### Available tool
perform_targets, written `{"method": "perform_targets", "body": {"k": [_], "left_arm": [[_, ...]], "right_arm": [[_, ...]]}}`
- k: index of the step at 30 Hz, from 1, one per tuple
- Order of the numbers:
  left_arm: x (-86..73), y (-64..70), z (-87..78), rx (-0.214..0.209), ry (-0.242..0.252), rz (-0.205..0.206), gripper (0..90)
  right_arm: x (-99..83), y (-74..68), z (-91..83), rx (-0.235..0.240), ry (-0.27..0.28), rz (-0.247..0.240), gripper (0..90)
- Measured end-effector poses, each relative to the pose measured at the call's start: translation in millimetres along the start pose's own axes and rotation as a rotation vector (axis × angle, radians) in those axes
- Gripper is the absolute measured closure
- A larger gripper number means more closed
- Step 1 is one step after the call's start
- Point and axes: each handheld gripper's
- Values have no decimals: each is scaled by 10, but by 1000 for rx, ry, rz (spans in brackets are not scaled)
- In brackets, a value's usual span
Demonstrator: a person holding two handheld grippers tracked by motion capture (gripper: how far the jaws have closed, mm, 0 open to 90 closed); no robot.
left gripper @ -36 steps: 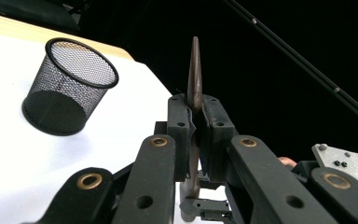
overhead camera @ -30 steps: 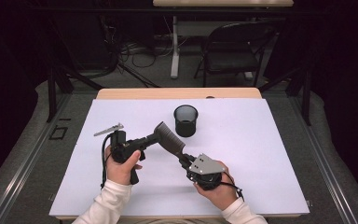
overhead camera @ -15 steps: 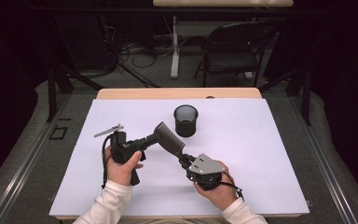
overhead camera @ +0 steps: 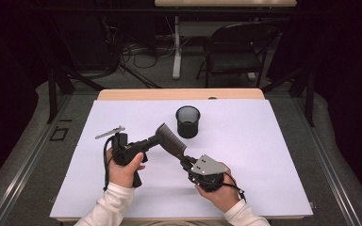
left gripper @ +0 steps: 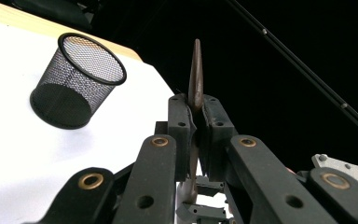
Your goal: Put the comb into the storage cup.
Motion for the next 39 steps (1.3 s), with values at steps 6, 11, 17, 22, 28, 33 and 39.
{"method": "perform_targets", "body": {"k": [6,11,17,22,28,33,39], "left_arm": [[-5,4,-1,7,2,-2,846],[-11,-12,4,6,6,-10,846],[-19,-26,10,4,6,-24,846],[-29,-30,18,6,4,-24,846],[-39,-65,19,16,4,-24,846],[-42,-102,8,20,16,-35,846],[-36,-153,-18,42,33,-38,846]], "right_arm": [[-1,-2,6,2,0,3,726],[-6,-4,13,3,-3,12,724],[-11,-1,23,4,-3,15,720],[-13,-4,25,9,2,18,687],[-17,-4,35,2,1,20,646],[-24,7,52,1,-13,23,596],[-35,12,69,-8,-19,20,552]]}}
Point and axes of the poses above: each handheld gripper's, and its own axes: z roughly forward along the jaws, x roughly out of its top, y roughly to its right, and after that the axes turned 12 degrees about z, right-handed
